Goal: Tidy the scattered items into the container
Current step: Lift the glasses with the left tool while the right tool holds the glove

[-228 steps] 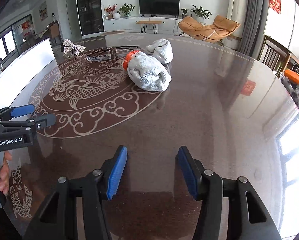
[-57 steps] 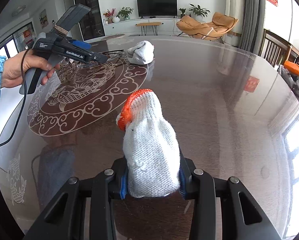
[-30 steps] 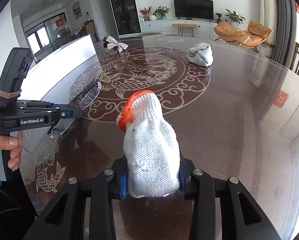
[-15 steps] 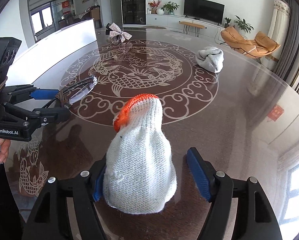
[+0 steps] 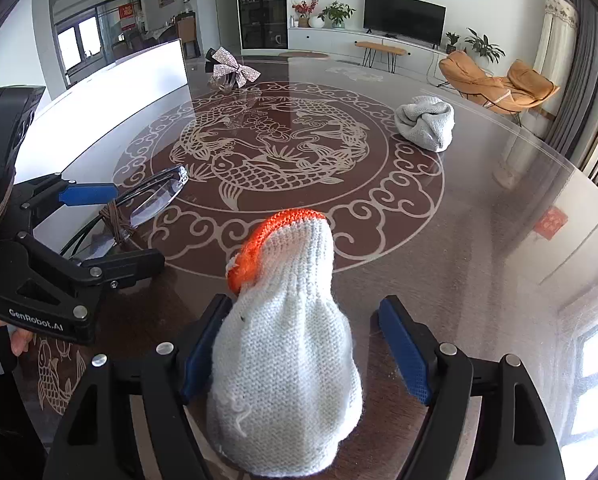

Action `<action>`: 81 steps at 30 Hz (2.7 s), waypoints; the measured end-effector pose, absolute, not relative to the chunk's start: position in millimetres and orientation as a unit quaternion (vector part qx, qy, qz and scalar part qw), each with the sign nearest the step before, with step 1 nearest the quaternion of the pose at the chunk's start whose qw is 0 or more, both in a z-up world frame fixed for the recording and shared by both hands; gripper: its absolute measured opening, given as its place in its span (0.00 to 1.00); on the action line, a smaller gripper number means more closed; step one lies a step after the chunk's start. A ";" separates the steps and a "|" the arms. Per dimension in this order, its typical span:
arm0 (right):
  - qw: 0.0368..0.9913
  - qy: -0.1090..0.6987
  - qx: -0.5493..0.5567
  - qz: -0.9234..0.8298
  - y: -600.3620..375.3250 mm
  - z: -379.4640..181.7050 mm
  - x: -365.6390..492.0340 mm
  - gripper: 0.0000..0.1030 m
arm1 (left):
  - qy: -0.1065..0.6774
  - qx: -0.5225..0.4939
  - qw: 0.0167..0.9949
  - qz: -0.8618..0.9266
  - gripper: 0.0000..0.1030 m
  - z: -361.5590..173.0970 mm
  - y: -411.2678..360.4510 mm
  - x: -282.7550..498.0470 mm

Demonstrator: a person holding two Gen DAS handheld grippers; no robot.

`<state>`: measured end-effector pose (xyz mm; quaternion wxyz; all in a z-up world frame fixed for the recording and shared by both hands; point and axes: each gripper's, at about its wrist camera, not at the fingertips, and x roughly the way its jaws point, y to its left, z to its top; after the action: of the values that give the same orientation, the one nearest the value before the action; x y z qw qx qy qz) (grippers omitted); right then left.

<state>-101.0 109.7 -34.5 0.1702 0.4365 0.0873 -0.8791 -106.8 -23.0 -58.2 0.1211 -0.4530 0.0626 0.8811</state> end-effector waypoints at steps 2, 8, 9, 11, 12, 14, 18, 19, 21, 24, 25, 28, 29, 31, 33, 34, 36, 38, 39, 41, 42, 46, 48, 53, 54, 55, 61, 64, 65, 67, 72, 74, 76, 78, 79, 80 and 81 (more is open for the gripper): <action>0.164 0.085 0.438 -0.880 104.9 -35.0 -106.9 0.78 | 0.062 -0.453 0.121 0.881 1.00 -58.9 -22.9 -106.6; 0.163 0.083 0.439 -0.880 103.1 -35.1 -109.4 0.79 | 0.063 -0.453 0.121 0.881 1.00 -59.0 -22.8 -106.6; 0.163 0.083 0.439 -0.880 103.0 -35.1 -109.5 0.79 | 0.063 -0.453 0.121 0.881 1.00 -58.9 -23.2 -106.8; 0.163 0.083 0.439 -0.880 103.3 -35.1 -109.5 0.79 | 0.063 -0.453 0.121 0.881 1.00 -59.0 -23.0 -106.7; 0.163 0.083 0.439 -0.880 103.4 -35.1 -109.5 0.79 | 0.062 -0.453 0.121 0.881 1.00 -58.9 -23.1 -106.7; 0.163 0.083 0.439 -0.880 103.3 -35.1 -109.4 0.79 | 0.062 -0.453 0.121 0.881 1.00 -59.0 -23.0 -106.7; 0.163 0.083 0.439 -0.880 103.4 -35.1 -109.5 0.79 | 0.063 -0.453 0.121 0.881 1.00 -59.2 -22.8 -106.7; 0.163 0.083 0.439 -0.880 103.4 -35.2 -109.4 0.79 | 0.063 -0.453 0.121 0.881 1.00 -58.9 -23.1 -106.7; 0.163 0.083 0.439 -0.880 103.4 -35.2 -109.5 0.79 | 0.063 -0.453 0.121 0.881 1.00 -58.9 -23.1 -106.6; 0.164 0.082 0.439 -0.880 103.3 -35.3 -109.6 0.80 | 0.063 -0.453 0.121 0.881 1.00 -58.9 -23.1 -106.6; 0.164 0.082 0.439 -0.880 103.3 -35.1 -109.8 0.80 | 0.063 -0.453 0.121 0.881 1.00 -58.9 -23.1 -106.6; 0.163 0.083 0.439 -0.880 103.3 -35.1 -109.6 0.80 | 0.063 -0.453 0.121 0.881 1.00 -59.2 -22.9 -106.7; 0.163 0.083 0.439 -0.880 103.3 -35.2 -109.8 0.80 | 0.063 -0.453 0.121 0.881 1.00 -59.3 -22.8 -106.6; 0.163 0.083 0.439 -0.880 103.4 -35.2 -109.6 0.80 | 0.063 -0.453 0.121 0.881 1.00 -59.0 -23.1 -106.5; 0.163 0.083 0.439 -0.880 103.4 -35.2 -109.7 0.80 | 0.063 -0.453 0.121 0.881 1.00 -58.9 -23.1 -106.5; 0.163 0.083 0.439 -0.880 103.4 -35.2 -109.7 0.80 | 0.063 -0.453 0.121 0.881 1.00 -59.2 -22.8 -106.5; 0.163 0.082 0.439 -0.880 103.4 -35.2 -109.7 0.80 | 0.063 -0.453 0.121 0.881 1.00 -58.9 -23.0 -106.4; 0.163 0.082 0.439 -0.880 103.4 -35.2 -109.6 0.80 | 0.063 -0.453 0.121 0.881 1.00 -59.3 -22.8 -106.5; 0.163 0.082 0.439 -0.880 103.4 -35.2 -109.7 0.80 | 0.063 -0.453 0.121 0.881 1.00 -58.9 -23.1 -106.4; 0.163 0.082 0.439 -0.880 103.4 -35.2 -109.6 0.80 | 0.063 -0.453 0.121 0.881 1.00 -59.1 -23.0 -106.4; 0.163 0.082 0.439 -0.880 103.4 -35.3 -109.7 0.80 | 0.063 -0.453 0.121 0.881 1.00 -59.0 -23.1 -106.4; 0.163 0.082 0.439 -0.880 103.4 -35.3 -109.6 0.80 | 0.063 -0.453 0.121 0.881 1.00 -59.0 -23.0 -106.3; 0.163 0.082 0.439 -0.880 103.4 -35.3 -109.7 0.80 | 0.063 -0.453 0.121 0.881 1.00 -59.0 -23.0 -106.3; 0.163 0.082 0.439 -0.880 103.5 -35.3 -109.6 0.80 | 0.063 -0.453 0.121 0.881 1.00 -59.1 -22.9 -106.2; 0.163 0.082 0.439 -0.880 103.5 -35.3 -109.7 0.80 | 0.063 -0.453 0.121 0.881 1.00 -59.2 -22.8 -106.2; 0.163 0.082 0.439 -0.880 103.5 -35.3 -109.6 0.80 | 0.063 -0.453 0.121 0.881 1.00 -59.3 -22.7 -106.2; 0.163 0.082 0.439 -0.880 103.6 -35.3 -109.6 0.80 | 0.063 -0.453 0.121 0.881 1.00 -58.9 -23.1 -106.2; 0.164 0.082 0.439 -0.880 103.6 -35.4 -109.6 0.80 | 0.063 -0.453 0.121 0.881 1.00 -58.8 -23.2 -106.2; 0.164 0.082 0.439 -0.880 103.7 -35.4 -109.6 0.80 | 0.063 -0.453 0.121 0.881 1.00 -58.9 -23.1 -106.2; 0.164 0.082 0.439 -0.880 103.7 -35.4 -109.6 0.80 | 0.063 -0.453 0.121 0.881 1.00 -58.7 -23.3 -106.2; 0.164 0.082 0.439 -0.880 103.7 -35.4 -109.7 0.80 | 0.063 -0.453 0.121 0.881 1.00 -58.8 -23.2 -106.2; 0.164 0.082 0.439 -0.880 103.7 -35.4 -109.6 0.80 | 0.063 -0.453 0.121 0.881 1.00 -59.0 -23.0 -106.2; 0.164 0.082 0.439 -0.880 103.7 -35.4 -109.6 0.80 | 0.063 -0.453 0.121 0.881 1.00 -58.9 -23.0 -106.2; 0.164 0.082 0.439 -0.880 103.7 -35.4 -109.7 0.80 | 0.063 -0.453 0.121 0.881 1.00 -59.0 -23.0 -106.2; 0.164 0.082 0.439 -0.880 103.7 -35.4 -109.6 0.80 | 0.063 -0.453 0.121 0.881 1.00 -59.0 -23.0 -106.2; 0.164 0.082 0.439 -0.880 103.7 -35.4 -109.6 0.80 | 0.063 -0.453 0.121 0.881 1.00 -59.1 -22.8 -106.2; 0.164 0.082 0.439 -0.880 103.7 -35.4 -109.7 0.80 | 0.063 -0.453 0.121 0.881 1.00 -59.0 -23.0 -106.2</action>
<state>-109.7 103.7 -35.4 0.1635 0.4390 0.0821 -0.8796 -106.2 -23.0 -59.0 0.1211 -0.4528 0.0628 0.8811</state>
